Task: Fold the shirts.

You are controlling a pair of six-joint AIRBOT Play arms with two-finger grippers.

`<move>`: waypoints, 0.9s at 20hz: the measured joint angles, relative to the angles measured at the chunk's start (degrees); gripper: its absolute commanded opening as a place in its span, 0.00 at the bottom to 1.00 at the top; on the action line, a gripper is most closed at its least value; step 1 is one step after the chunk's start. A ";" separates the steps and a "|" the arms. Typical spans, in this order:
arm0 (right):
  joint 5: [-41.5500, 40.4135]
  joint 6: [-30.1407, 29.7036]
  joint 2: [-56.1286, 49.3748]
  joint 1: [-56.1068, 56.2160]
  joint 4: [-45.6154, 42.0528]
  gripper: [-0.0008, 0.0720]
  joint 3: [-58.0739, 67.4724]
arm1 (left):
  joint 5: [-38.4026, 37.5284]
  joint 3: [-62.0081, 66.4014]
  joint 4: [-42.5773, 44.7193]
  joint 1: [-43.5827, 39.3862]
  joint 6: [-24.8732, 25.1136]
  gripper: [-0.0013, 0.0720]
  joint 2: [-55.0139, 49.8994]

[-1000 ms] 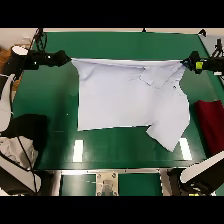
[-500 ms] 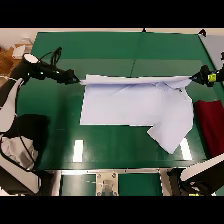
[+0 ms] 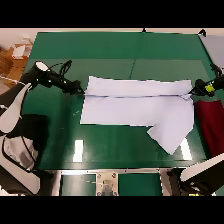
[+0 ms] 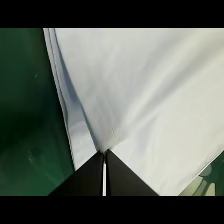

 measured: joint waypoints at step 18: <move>3.13 3.41 0.02 1.64 -2.95 0.50 -0.42 | -0.81 -0.13 1.44 0.11 -4.61 0.74 -0.22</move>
